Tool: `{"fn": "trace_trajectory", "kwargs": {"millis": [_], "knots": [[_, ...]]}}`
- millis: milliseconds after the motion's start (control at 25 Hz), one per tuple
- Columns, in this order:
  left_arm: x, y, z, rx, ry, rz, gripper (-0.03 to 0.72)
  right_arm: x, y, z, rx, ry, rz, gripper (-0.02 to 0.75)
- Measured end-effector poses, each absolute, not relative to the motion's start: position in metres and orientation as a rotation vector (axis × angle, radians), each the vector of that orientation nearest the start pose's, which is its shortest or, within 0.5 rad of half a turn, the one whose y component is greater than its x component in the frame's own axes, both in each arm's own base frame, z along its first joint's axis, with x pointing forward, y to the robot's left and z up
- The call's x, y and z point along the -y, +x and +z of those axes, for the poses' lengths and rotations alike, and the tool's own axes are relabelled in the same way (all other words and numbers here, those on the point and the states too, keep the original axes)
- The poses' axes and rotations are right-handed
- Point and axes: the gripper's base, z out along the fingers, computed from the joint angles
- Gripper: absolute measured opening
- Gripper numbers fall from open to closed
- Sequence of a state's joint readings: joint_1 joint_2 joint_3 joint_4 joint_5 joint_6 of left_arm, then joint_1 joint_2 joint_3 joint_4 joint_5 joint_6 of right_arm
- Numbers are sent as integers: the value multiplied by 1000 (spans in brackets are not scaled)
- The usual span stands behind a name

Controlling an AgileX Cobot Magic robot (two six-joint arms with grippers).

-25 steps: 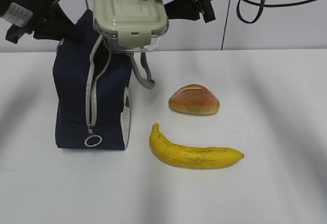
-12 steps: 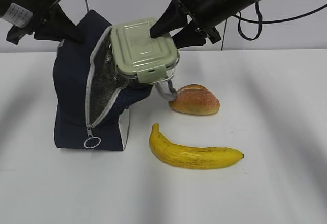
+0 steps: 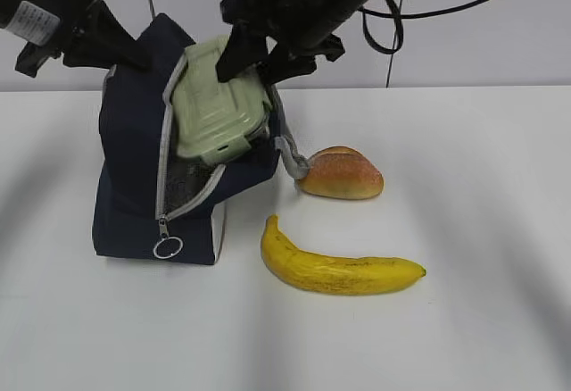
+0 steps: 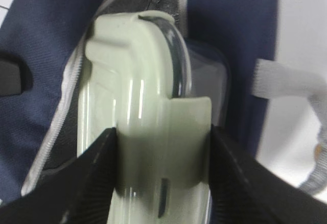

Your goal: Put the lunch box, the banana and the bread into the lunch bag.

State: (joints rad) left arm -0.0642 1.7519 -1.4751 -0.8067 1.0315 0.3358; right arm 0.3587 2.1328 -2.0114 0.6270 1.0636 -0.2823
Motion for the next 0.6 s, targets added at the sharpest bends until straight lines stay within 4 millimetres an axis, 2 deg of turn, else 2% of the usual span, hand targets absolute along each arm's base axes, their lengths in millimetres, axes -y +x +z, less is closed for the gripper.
{"fn": "trace_trajectory", "kwargs": {"millis": [200,400,600], "knots": [[81,370,306,-2546,117,-955,-3,-242,425,276,-2500,-595,831,384],[81,370,307,-2546,117,-956,-3,-266,428,248,-2511,-574,857,384],[80,370,306,-2554,127,-934,-3,-276,434,220,-2540,-496,940,384]]}}
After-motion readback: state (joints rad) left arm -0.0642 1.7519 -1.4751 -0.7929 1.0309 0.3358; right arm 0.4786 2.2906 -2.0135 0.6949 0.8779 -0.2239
